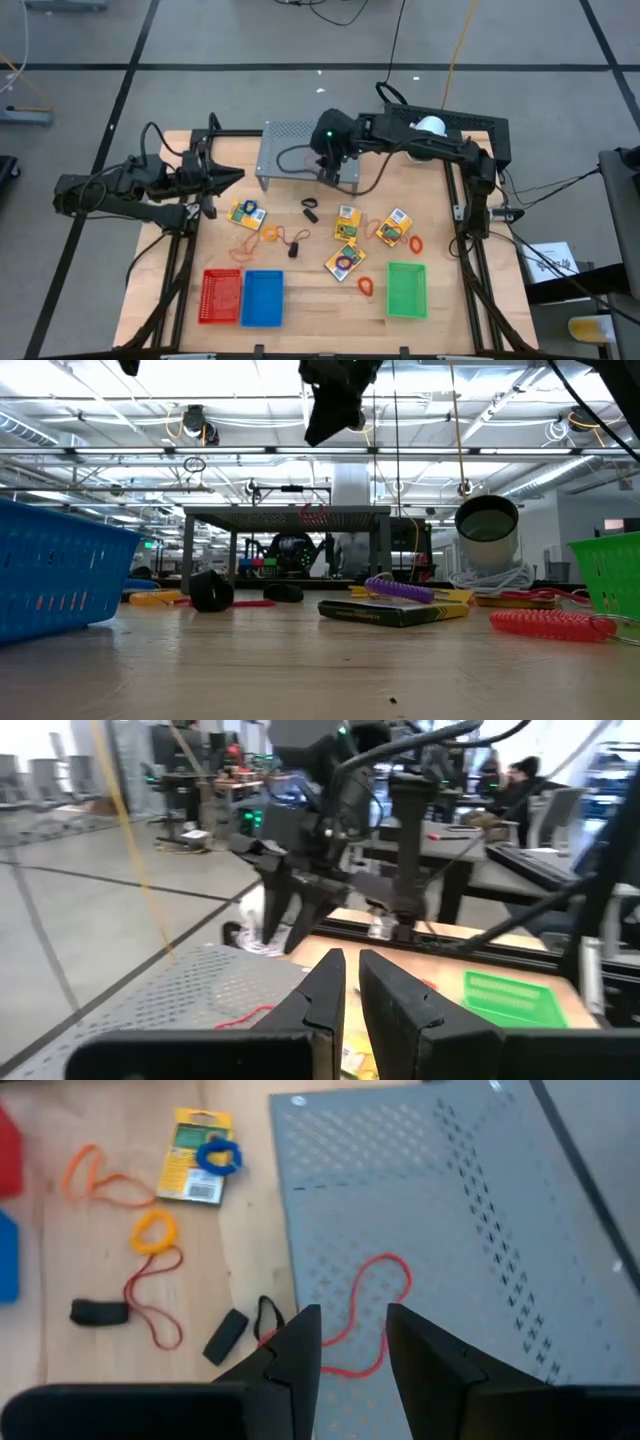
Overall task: Pick & Place Office Desk Supplies
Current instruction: Put the red rubber band into the blue bin
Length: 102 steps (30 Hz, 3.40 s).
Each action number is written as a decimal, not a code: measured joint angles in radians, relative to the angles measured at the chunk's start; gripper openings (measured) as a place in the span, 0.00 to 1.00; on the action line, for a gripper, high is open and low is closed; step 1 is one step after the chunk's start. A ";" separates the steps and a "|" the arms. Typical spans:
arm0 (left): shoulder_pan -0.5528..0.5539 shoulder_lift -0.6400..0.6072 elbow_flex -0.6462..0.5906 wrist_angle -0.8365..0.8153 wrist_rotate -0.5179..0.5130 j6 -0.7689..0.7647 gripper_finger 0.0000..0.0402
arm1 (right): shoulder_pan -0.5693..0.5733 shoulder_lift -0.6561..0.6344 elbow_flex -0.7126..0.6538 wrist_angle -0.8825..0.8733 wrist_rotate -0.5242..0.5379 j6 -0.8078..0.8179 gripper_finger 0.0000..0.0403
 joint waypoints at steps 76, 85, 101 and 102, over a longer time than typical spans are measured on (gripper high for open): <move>0.000 0.072 0.000 -0.037 -0.022 -0.023 0.10 | -0.060 0.220 0.050 -0.145 -0.081 -0.043 0.00; 0.000 0.072 0.000 -0.038 -0.023 -0.029 0.10 | -0.060 0.221 0.050 -0.135 -0.078 -0.059 0.00; 0.000 0.072 0.000 -0.038 -0.023 -0.051 0.10 | -0.056 0.110 0.047 -0.167 -0.108 -0.143 0.00; 0.000 0.072 0.000 -0.038 -0.023 -0.051 0.10 | -0.056 0.110 0.047 -0.160 -0.108 -0.131 0.00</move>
